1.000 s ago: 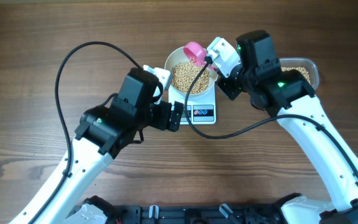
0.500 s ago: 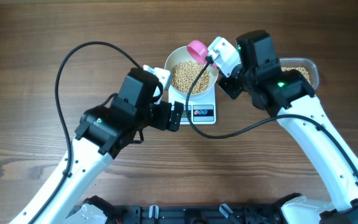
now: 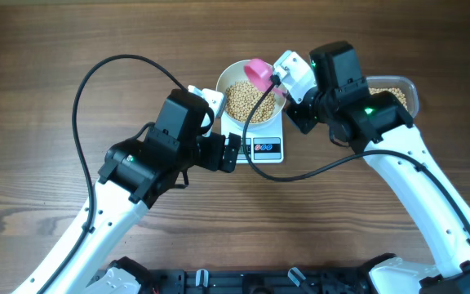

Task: Scoop item into bowl and weigh 150g on scale
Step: 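Return the empty pink scoop over the soybean tub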

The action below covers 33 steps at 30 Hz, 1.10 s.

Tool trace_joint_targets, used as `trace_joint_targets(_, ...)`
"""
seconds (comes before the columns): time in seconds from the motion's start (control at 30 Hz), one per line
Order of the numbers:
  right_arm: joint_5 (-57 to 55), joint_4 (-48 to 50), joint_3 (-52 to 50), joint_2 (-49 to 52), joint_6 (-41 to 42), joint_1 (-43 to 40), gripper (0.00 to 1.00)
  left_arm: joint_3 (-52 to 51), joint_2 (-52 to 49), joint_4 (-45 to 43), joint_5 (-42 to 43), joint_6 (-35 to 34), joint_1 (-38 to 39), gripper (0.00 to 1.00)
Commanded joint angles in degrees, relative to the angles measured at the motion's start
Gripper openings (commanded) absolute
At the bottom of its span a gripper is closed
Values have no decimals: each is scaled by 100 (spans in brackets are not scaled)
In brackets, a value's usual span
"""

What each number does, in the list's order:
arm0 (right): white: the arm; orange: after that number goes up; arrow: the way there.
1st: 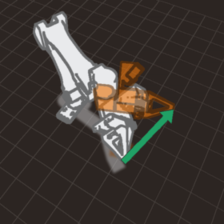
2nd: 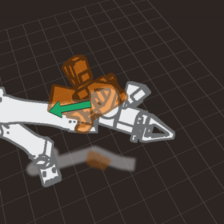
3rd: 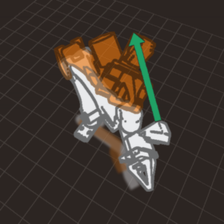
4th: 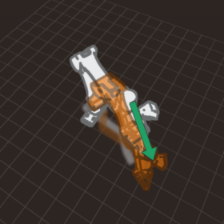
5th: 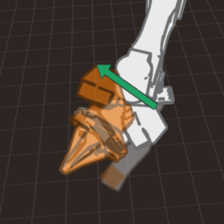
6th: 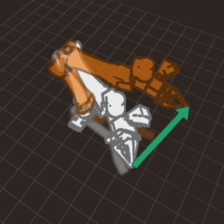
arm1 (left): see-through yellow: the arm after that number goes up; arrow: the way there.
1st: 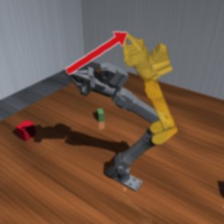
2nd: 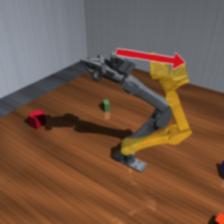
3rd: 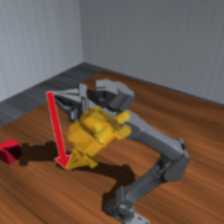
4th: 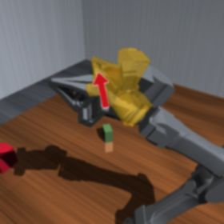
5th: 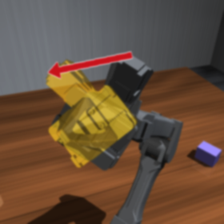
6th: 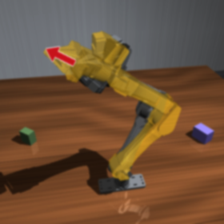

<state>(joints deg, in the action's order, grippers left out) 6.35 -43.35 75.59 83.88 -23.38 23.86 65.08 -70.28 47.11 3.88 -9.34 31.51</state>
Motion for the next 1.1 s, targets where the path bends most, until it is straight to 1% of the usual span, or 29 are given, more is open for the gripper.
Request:
trace_joint_targets(0.0,474,-55,144,-127,540,-50,4,-26,42,-13,-74,-55,15,100)
trace_joint_targets(0.13,544,-63,144,-127,1255,-278,4,-26,42,-13,-74,-55,15,100)
trace_joint_targets(0.27,1272,-61,144,-129,1762,-863,4,-26,42,-13,-74,-55,15,100)
trace_joint_targets(0.43,2463,-214,144,-127,1897,-1950,4,-26,42,-13,-74,-55,15,100)
trace_joint_targets(0.57,2885,-452,144,-127,1904,-2859,4,-26,42,-13,-74,-55,15,100)
trace_joint_targets(0.7,2905,-713,144,-125,1821,-3733,4,-26,42,-13,-74,-55,15,100)
trace_joint_targets(0.77,2688,-739,144,-122,1742,-4190,4,-26,42,-13,-74,-55,15,100)
trace_joint_targets(0.9,2223,-737,144,-122,1751,-4642,4,-26,42,-13,-74,-55,15,100)
trace_joint_targets(1.07,1801,-647,138,-122,1735,-4756,4,-26,42,-13,-74,-55,15,100)
